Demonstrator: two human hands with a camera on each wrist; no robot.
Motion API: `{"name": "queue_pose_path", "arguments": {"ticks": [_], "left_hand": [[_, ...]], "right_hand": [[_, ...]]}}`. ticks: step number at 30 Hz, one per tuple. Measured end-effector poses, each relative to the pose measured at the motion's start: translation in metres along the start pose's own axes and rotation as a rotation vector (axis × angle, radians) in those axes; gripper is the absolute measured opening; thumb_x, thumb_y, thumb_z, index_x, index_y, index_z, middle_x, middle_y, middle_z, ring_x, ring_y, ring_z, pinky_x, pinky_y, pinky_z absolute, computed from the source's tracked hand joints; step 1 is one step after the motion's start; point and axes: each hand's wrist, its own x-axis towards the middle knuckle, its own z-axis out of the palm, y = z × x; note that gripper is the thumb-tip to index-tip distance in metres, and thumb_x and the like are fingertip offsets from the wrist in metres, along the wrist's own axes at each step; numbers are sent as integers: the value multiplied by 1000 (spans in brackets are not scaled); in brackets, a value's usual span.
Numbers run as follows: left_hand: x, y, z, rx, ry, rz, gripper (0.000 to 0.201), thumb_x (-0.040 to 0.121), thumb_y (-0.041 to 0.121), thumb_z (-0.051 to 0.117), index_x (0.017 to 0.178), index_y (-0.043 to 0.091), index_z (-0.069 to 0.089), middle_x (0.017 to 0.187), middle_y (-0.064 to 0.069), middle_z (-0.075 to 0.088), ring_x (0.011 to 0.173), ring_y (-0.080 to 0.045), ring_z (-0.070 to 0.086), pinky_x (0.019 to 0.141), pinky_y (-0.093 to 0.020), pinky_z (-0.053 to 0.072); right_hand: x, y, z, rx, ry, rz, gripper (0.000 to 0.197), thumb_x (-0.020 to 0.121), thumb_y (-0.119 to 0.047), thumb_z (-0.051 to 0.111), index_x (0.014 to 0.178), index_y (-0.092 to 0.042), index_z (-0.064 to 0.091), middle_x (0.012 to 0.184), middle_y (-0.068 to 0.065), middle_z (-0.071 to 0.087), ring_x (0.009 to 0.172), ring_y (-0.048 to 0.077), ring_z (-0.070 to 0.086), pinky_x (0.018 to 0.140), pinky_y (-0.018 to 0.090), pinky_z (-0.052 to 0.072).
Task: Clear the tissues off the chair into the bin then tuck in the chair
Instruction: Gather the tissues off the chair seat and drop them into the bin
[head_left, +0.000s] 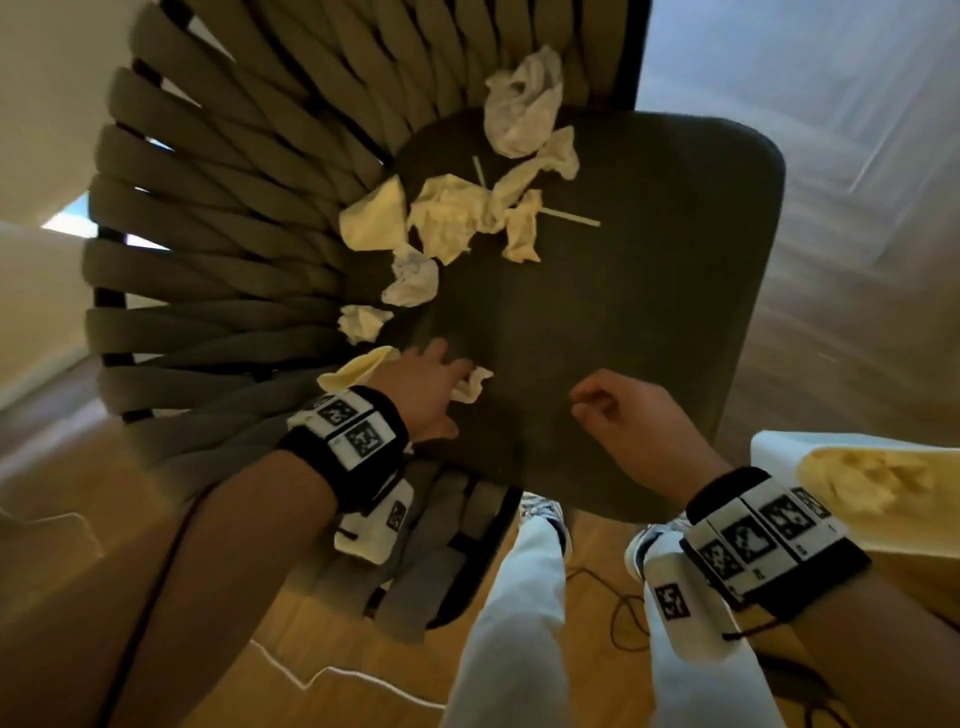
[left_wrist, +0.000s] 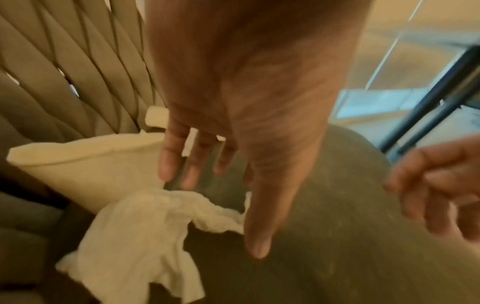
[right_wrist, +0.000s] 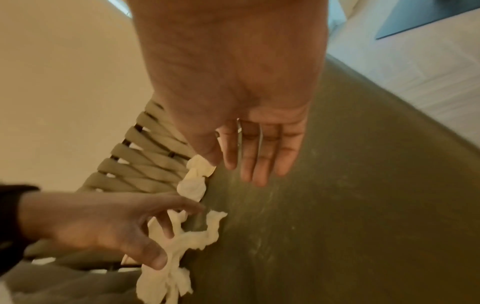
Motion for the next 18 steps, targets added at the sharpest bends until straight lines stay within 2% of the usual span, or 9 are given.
{"name": "queue_pose_path", "arguments": {"ticks": [2,4,7,9,12,14,15,17,18], "left_hand": [[8,-3,4,177,-77,65,85,77,31,72,146,22,23,149,-13,25,121,-39,49,93,-45,45],[17,-2,6,251,-142,98,75,83,24,65,146,20,24,150,-14,25,125,-38,46,96,-46,41],[26,-15,21,333,-212,95,48,95,29,44,140,19,35,141,-13,43,127,-36,45,105,-51,34],[26,-25,30,419,-215,154,40,98,30,35,133,14,45,133,-13,52,123,-36,49,105,-53,36],[25,-34,35,408,-282,318,35,98,20,43,126,4,54,127,-15,58,108,-30,59,93,-41,49],[23,-36,30,330,-354,400,28,96,16,47,121,8,57,114,-12,64,78,-15,57,74,-28,50],[22,-37,26,299,-399,426,25,95,15,48,118,13,57,108,-10,64,70,-12,52,70,-25,50],[13,-40,10,235,-476,391,31,92,18,51,122,12,55,103,-3,62,77,-15,57,65,-21,53],[7,-45,-4,195,-481,386,37,92,20,54,128,11,52,92,2,58,75,-14,56,55,-11,48]], "right_hand": [[7,-11,13,-53,-45,-13,20,91,-27,57,110,-23,61,96,-8,64,86,2,59,78,21,49],[13,-21,21,-96,-88,-16,20,92,-28,56,111,-24,60,97,-9,64,87,3,60,78,20,49],[26,-37,24,-159,-109,-35,20,91,-27,57,111,-25,60,99,-7,64,89,7,62,80,23,51],[39,-53,24,-191,-126,-50,22,91,-27,56,113,-25,59,102,-7,63,91,7,61,82,24,50],[64,-79,25,-247,-161,-60,21,92,-27,54,113,-25,58,101,-7,61,88,6,60,79,24,50],[81,-95,25,-266,-154,-77,20,93,-24,53,113,-26,57,100,-7,61,87,7,59,76,23,47],[90,-101,27,-275,-149,-86,23,93,-21,53,115,-25,56,101,-6,61,89,9,59,76,24,46],[108,-109,34,-286,-174,-96,33,91,-14,54,123,-23,54,106,-2,63,95,13,61,80,25,47],[115,-111,41,-296,-207,-102,41,89,-12,56,128,-23,51,113,0,62,100,14,60,83,27,47]]}}
